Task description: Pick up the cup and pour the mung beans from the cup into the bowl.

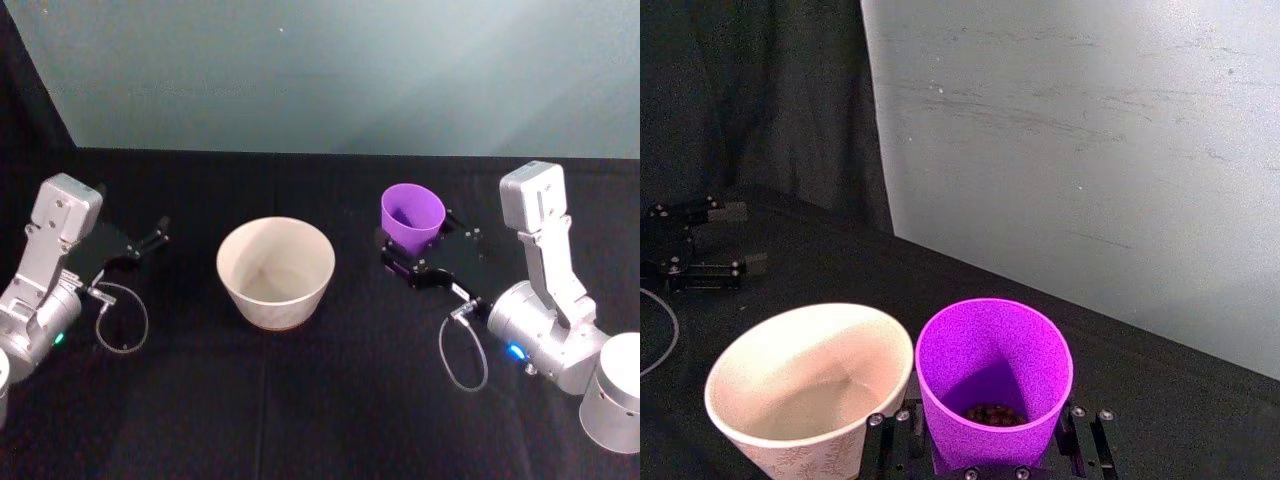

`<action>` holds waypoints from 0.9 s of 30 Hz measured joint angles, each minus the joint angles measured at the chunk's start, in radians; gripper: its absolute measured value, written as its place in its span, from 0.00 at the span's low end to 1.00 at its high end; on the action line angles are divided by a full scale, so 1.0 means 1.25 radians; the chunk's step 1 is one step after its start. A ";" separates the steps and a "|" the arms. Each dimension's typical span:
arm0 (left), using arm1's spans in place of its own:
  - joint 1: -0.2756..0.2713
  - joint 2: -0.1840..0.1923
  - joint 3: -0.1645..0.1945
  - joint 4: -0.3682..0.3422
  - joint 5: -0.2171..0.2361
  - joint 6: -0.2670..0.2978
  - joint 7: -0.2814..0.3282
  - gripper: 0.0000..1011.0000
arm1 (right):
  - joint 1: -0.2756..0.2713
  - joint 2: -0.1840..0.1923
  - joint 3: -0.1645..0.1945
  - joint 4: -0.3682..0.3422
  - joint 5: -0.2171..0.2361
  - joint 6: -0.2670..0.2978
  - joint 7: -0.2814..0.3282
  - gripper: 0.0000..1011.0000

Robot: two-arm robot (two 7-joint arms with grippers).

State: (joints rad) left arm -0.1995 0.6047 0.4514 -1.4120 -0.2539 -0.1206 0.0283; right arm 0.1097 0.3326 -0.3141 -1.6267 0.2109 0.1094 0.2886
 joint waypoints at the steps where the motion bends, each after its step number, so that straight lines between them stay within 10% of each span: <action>1: 0.000 0.000 0.000 0.000 0.000 0.000 0.000 0.99 | 0.000 0.000 0.000 0.000 0.000 0.000 0.000 0.71; 27: 0.000 0.000 0.000 0.000 0.000 0.000 0.000 0.99 | 0.000 0.000 0.000 0.000 0.000 0.000 -0.001 0.71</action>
State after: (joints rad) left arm -0.1995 0.6047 0.4514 -1.4120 -0.2539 -0.1205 0.0283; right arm 0.1097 0.3326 -0.3141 -1.6266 0.2109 0.1094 0.2880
